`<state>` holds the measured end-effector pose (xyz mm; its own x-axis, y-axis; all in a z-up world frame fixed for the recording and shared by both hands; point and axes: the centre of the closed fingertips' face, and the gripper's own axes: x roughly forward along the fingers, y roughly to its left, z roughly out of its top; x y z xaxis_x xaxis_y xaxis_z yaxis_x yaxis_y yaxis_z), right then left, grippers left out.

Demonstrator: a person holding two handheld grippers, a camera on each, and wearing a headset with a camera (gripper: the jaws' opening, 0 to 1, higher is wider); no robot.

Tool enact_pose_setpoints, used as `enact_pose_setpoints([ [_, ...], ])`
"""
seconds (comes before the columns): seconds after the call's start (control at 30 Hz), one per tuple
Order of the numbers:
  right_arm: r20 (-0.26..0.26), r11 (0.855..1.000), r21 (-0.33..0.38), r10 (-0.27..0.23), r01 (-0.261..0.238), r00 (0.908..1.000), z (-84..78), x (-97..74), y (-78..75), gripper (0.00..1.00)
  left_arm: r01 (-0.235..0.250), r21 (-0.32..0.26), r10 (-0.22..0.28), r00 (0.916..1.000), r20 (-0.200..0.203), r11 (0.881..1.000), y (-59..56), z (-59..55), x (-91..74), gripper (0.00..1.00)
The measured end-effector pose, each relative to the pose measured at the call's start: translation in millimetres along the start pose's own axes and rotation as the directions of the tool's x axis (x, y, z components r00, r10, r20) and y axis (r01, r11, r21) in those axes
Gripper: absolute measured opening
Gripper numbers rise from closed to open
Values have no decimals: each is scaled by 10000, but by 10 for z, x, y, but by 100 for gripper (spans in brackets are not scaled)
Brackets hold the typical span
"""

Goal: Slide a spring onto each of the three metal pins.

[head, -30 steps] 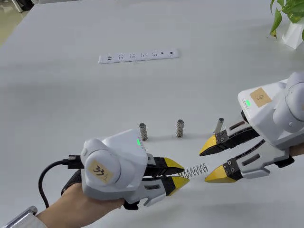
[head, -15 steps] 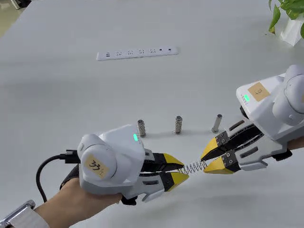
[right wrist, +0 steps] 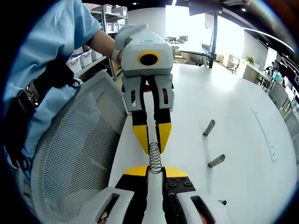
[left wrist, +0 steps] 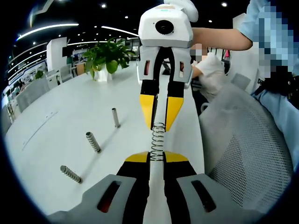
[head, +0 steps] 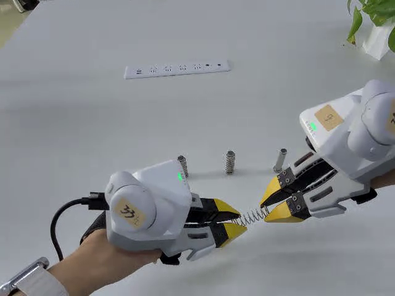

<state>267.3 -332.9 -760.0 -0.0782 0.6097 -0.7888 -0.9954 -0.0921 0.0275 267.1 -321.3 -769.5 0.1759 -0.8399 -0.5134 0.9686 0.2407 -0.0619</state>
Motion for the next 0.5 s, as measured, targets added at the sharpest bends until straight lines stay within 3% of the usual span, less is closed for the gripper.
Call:
enact_pose_setpoints([
  [0.27, -821, 9958, -916, -34, -42, 9966, 58, -8, -8, 7, 75, -35, -76, 9996, -275, 10000, 19, -29, 55, 6],
  [0.5, -1155, 9877, -1561, -48, -134, 9933, 182, -4, 10, 8, 114, -73, -117, 9991, -399, 9999, 33, -45, 75, 6],
])
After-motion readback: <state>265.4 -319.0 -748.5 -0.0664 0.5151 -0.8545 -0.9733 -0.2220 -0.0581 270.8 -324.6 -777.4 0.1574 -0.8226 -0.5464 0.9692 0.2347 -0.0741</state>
